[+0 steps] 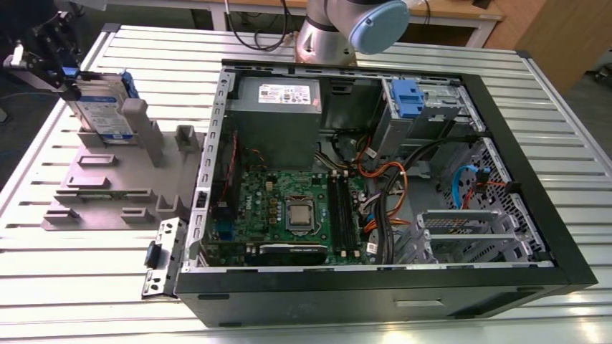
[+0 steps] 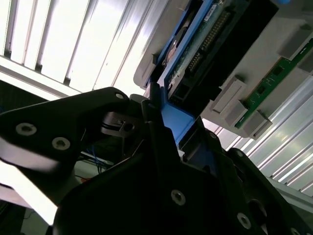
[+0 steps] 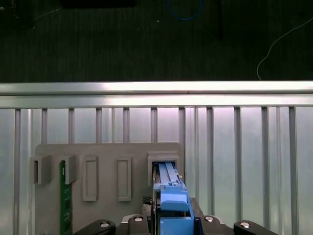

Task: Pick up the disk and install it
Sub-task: 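Pick up the disk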

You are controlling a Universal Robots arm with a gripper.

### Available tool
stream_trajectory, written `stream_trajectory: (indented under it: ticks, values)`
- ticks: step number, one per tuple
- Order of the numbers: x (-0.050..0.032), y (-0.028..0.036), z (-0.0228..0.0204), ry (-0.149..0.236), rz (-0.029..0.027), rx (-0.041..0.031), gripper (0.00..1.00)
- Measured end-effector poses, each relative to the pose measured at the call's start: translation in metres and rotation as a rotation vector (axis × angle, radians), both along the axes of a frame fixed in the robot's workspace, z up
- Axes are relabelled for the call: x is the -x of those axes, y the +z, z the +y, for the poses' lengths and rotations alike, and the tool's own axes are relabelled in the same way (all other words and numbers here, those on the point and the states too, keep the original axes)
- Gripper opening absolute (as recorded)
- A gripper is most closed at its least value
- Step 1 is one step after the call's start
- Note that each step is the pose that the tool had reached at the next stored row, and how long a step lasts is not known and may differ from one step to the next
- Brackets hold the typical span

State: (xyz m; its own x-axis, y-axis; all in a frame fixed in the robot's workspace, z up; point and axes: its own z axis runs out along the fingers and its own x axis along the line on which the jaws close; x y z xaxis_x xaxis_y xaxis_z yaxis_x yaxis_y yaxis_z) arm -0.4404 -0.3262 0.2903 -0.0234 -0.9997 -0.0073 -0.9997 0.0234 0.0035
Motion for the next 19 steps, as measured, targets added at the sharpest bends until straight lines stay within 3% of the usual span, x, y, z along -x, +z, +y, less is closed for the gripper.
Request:
stream_trajectory:
  ticks: [2, 19]
  values:
    - [0.0000, 0.0000, 0.0000, 0.000, -0.0001, 0.0003, 0.36]
    - [0.0000, 0.0005, 0.0001, 0.000, -0.0001, 0.0007, 0.36]
